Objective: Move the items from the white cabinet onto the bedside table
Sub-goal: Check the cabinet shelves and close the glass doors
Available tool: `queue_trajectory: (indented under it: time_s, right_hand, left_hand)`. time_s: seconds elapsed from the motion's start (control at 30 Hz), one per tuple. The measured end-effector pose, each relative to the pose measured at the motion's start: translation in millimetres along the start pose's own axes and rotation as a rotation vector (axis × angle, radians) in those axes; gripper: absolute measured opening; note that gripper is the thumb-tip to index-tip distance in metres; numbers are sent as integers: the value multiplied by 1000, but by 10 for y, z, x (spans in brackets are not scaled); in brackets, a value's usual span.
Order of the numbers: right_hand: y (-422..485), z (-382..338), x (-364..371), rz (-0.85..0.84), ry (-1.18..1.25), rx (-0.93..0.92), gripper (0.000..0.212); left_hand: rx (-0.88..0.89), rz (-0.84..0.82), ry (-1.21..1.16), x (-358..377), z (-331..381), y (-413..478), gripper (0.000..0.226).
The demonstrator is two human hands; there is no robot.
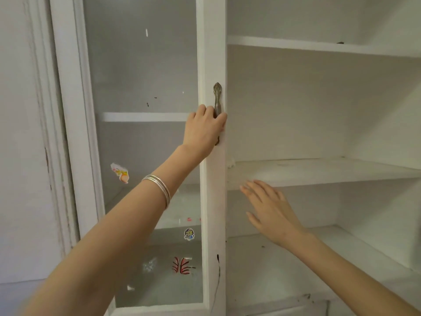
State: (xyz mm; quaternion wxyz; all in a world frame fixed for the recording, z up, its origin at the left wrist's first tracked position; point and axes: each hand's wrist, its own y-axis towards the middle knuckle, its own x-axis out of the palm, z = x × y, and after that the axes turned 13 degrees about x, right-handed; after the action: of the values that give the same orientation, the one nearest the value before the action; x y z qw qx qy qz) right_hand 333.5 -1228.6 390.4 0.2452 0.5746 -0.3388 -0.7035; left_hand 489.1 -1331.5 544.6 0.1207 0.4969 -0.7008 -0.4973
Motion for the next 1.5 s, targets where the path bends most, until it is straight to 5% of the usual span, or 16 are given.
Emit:
queue_trajectory:
  time_s: [0.83, 0.97, 1.13, 1.33, 1.5]
  right_hand:
    - [193, 199, 45, -49, -16, 105, 61]
    - [-31, 397, -138, -61, -53, 163, 58]
    - [-439, 804, -341, -98, -132, 281, 57]
    - [-1250, 1426, -729, -209, -179, 453, 59]
    - [-1920, 1998, -1223, -222, -318, 605, 61]
  left_hand:
    - [-158, 35, -131, 460, -106, 52, 11]
    - [-155, 4, -152, 367, 36, -104, 38]
    - [9, 20, -135, 378, 659, -492, 52]
    - [266, -129, -474, 552, 1841, -475, 42]
    - [380, -15, -619, 439, 2941, -263, 40]
